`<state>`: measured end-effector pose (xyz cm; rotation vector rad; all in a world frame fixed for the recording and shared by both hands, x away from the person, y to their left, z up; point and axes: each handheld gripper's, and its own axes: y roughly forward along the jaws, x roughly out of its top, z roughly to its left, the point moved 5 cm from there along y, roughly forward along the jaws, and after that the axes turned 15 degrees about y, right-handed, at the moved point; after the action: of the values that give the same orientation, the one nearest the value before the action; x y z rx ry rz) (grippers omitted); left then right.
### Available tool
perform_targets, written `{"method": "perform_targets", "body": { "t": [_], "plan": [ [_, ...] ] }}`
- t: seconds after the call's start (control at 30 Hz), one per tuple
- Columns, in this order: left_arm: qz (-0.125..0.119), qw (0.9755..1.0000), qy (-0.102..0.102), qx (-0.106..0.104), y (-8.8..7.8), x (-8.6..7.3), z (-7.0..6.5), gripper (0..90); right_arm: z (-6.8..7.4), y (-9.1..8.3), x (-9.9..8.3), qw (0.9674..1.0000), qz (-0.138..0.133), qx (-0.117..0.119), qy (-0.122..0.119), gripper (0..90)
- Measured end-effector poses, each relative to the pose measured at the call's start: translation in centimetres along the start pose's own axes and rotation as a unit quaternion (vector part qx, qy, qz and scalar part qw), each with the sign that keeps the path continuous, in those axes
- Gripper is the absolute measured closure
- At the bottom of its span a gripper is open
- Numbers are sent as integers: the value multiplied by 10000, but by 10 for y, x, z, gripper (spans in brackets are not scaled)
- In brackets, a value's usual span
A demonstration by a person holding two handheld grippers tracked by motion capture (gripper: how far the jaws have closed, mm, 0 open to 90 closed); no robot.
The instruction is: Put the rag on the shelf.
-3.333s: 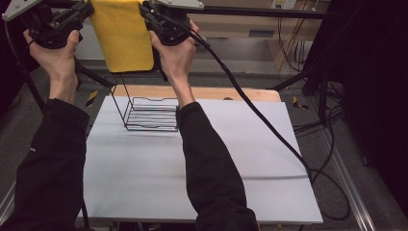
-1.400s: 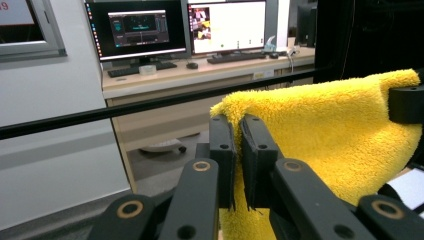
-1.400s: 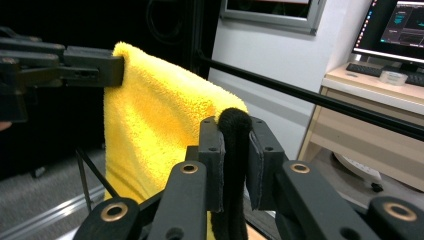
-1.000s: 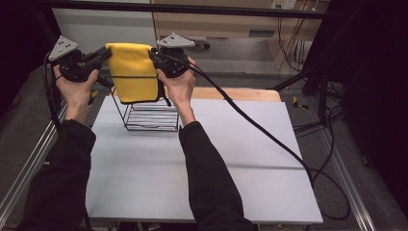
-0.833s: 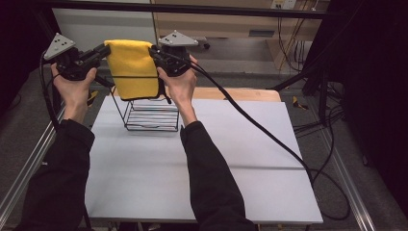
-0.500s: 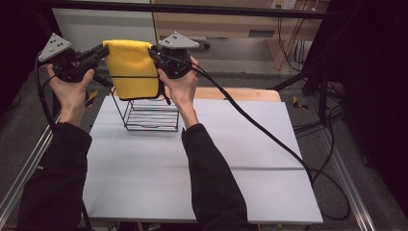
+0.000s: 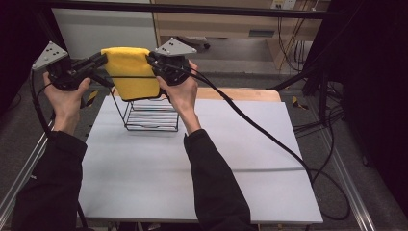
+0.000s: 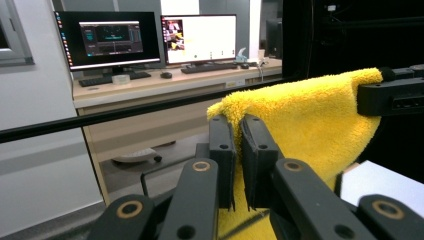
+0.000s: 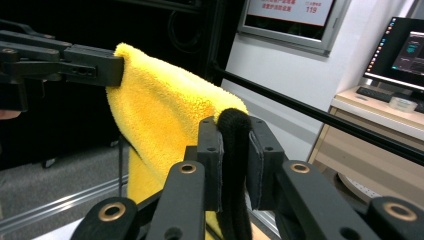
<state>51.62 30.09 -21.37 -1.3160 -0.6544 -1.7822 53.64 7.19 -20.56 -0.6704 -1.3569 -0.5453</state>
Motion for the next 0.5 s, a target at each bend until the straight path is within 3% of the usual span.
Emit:
{"method": "perform_targets", "body": {
  "t": [0.1,0.5],
  "plan": [
    [62,9999,-74,-99,-3,-3,-4,843,1,-3,-3,9999,78,39,53,789],
    [437,9986,104,-268,-14,-15,-19,837,7,-12,-19,9986,449,267,47,779]
  ]
}}
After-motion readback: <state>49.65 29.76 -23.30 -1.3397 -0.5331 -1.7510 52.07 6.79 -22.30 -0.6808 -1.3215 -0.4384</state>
